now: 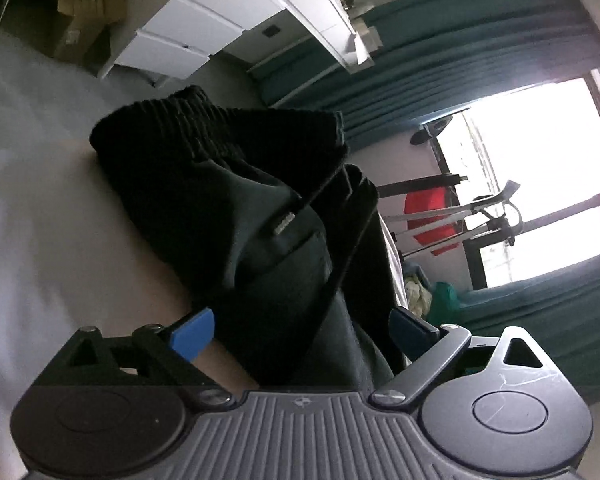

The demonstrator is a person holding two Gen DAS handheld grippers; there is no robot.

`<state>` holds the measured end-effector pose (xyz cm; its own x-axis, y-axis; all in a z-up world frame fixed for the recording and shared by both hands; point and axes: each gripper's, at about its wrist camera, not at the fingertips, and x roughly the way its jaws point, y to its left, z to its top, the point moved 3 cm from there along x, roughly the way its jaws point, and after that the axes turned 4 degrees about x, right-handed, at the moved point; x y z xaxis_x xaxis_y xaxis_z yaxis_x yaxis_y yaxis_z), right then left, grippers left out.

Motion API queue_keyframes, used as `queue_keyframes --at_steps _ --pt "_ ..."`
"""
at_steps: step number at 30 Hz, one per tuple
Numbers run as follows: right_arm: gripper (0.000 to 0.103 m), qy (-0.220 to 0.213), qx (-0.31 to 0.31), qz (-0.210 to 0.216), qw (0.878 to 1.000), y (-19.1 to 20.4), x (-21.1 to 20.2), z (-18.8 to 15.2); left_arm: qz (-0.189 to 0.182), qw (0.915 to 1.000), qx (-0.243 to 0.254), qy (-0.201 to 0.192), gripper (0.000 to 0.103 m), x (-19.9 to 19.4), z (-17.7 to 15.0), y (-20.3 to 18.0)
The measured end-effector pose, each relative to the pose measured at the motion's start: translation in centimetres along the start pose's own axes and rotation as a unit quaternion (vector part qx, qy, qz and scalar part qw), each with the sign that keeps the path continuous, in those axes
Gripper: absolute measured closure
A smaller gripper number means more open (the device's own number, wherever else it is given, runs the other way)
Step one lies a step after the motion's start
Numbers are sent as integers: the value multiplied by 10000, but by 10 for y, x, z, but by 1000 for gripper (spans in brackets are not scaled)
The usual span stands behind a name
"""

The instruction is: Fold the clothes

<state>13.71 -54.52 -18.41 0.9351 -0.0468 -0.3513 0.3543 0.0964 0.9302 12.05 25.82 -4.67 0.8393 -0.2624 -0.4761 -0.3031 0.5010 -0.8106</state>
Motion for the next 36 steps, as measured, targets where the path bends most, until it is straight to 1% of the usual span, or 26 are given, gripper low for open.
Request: queue_keyframes --at_steps 2,3,5,7,10,13,17,19,21,23,24,27,28,30,31,33,35,36 --pt "29 198 109 -12 9997 -7 16 5 109 9999 -74 -42 8 9 3 10" --pt "29 203 97 -68 9997 -10 20 6 187 9997 -102 -86 8 14 4 14" --pt "29 104 -46 -50 9999 -12 28 11 341 9991 -155 -175 8 23 7 21" --pt "29 17 -189 55 9998 -13 37 16 397 9987 -127 -283 8 32 13 24" --pt "29 -185 -449 70 9988 -12 47 22 380 9983 -52 -446 8 41 19 23" --pt "29 -460 -490 56 9977 -10 53 29 389 9973 -53 -613 13 48 23 21" --pt "29 -743 -497 -172 9958 0 47 30 364 9969 -65 -701 13 57 23 14" --pt "29 -837 -661 -331 9937 7 35 26 336 9969 -56 -714 13 65 24 10" --pt "30 -901 -873 -408 9913 14 21 21 271 9971 -101 -704 13 64 24 13" --pt "30 -807 -993 -348 9912 17 9 16 214 9975 -113 -671 13 62 24 16" --pt "30 -661 -932 -263 9931 18 6 14 187 9976 -109 -650 13 59 23 18" --pt "29 -23 -528 -3 9986 17 19 4 109 9982 -34 -582 14 57 24 25" --pt "29 75 -563 14 9984 18 22 -2 98 9983 -7 -573 14 57 24 26" --pt "30 223 -697 -182 9972 18 35 -10 97 9984 43 -555 16 57 24 27" --pt "30 324 -642 -286 9970 16 41 -13 104 9984 61 -551 16 57 24 27" --pt "30 470 -457 -361 9972 9 48 -17 123 9983 80 -556 17 57 23 27" --pt "30 558 -470 -478 9962 7 49 -21 151 9982 98 -571 17 57 22 27" --pt "30 596 -511 -456 9959 7 48 -23 168 9981 116 -580 17 58 22 26"
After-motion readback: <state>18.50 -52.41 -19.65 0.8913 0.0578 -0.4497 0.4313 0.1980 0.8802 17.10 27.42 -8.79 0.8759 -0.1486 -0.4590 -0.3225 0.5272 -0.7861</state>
